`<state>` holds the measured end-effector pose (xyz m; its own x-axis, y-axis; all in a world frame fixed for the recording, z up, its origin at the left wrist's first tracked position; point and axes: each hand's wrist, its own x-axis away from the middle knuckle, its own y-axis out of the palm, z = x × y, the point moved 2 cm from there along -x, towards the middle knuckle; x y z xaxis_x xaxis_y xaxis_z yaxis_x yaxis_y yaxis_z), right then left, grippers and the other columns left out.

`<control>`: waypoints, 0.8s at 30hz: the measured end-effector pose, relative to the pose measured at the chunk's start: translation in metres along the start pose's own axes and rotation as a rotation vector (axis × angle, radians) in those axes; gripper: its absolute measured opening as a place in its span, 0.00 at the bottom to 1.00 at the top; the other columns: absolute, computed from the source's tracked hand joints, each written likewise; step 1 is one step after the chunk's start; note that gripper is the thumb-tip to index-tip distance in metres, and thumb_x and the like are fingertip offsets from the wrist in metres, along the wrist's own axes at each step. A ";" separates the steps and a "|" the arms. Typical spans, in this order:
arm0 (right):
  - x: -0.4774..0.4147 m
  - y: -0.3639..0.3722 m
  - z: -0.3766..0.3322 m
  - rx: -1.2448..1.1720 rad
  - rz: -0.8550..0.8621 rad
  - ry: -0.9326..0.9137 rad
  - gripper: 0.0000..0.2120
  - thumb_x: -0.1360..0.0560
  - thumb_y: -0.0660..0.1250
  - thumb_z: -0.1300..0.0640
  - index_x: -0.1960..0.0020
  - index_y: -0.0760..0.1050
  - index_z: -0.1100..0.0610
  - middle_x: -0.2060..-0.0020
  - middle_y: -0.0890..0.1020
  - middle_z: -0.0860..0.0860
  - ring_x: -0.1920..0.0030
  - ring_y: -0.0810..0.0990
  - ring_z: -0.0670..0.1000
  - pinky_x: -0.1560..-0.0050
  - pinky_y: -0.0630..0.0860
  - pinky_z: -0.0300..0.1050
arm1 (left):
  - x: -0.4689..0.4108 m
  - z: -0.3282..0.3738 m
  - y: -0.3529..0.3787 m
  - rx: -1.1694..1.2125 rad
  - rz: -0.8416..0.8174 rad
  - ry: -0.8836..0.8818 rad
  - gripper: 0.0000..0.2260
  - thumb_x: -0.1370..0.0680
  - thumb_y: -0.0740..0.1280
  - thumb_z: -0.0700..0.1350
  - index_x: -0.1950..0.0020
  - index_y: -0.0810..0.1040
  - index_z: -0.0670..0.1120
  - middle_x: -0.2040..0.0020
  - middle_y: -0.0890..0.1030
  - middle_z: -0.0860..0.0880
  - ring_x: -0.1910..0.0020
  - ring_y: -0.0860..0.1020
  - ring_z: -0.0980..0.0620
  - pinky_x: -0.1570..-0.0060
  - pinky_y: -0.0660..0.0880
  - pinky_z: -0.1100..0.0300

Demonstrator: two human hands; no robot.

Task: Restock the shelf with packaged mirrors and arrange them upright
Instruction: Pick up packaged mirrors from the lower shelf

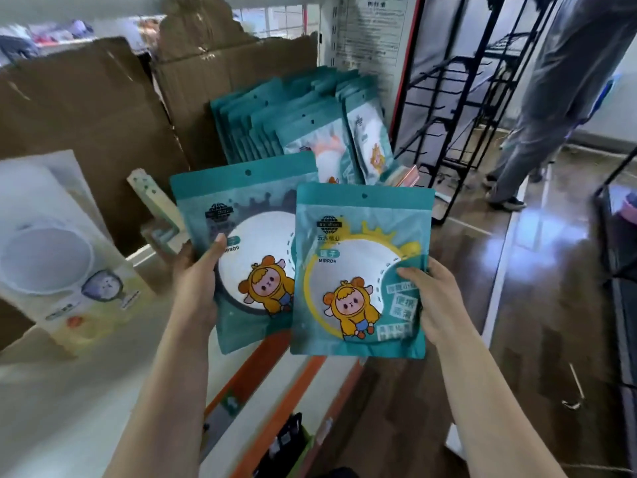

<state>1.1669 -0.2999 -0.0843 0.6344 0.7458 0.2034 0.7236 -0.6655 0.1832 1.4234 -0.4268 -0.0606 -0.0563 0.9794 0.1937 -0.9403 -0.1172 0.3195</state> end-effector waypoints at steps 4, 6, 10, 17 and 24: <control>-0.034 -0.010 0.002 -0.024 0.022 0.023 0.07 0.26 0.65 0.69 0.58 0.75 0.59 0.68 0.80 0.52 0.70 0.79 0.49 0.65 0.77 0.45 | -0.016 -0.010 0.029 -0.036 -0.001 -0.017 0.15 0.24 0.67 0.44 0.38 0.74 0.45 0.52 0.82 0.49 0.60 0.81 0.53 0.66 0.77 0.60; -0.051 -0.010 -0.002 -0.040 0.012 0.005 0.07 0.26 0.64 0.70 0.58 0.76 0.59 0.68 0.80 0.52 0.70 0.79 0.49 0.67 0.77 0.44 | -0.023 -0.009 0.041 -0.019 -0.005 0.007 0.12 0.23 0.66 0.42 0.40 0.74 0.46 0.56 0.82 0.52 0.63 0.81 0.56 0.69 0.78 0.63; -0.089 -0.006 -0.010 -0.048 -0.021 -0.009 0.07 0.26 0.65 0.69 0.57 0.76 0.59 0.68 0.81 0.51 0.68 0.80 0.50 0.64 0.78 0.44 | -0.037 -0.009 0.068 0.031 0.002 0.036 0.10 0.23 0.66 0.42 0.42 0.75 0.46 0.58 0.81 0.56 0.68 0.81 0.63 0.72 0.75 0.70; -0.170 -0.013 -0.029 -0.036 -0.137 -0.021 0.05 0.26 0.65 0.69 0.53 0.77 0.61 0.61 0.81 0.56 0.61 0.79 0.54 0.54 0.76 0.52 | -0.060 -0.015 0.114 0.033 0.052 0.154 0.07 0.24 0.67 0.41 0.47 0.77 0.50 0.60 0.84 0.56 0.60 0.83 0.58 0.62 0.79 0.64; -0.289 -0.023 -0.066 -0.008 -0.305 -0.040 0.05 0.25 0.63 0.69 0.54 0.75 0.61 0.67 0.80 0.53 0.67 0.81 0.53 0.65 0.79 0.45 | -0.091 -0.040 0.195 0.026 0.168 0.260 0.05 0.23 0.66 0.40 0.55 0.77 0.50 0.67 0.83 0.57 0.66 0.81 0.60 0.61 0.78 0.65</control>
<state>0.9490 -0.5016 -0.0842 0.3985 0.9117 0.1002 0.8803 -0.4108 0.2373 1.2313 -0.5328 -0.0529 -0.2971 0.9548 0.0028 -0.9021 -0.2816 0.3270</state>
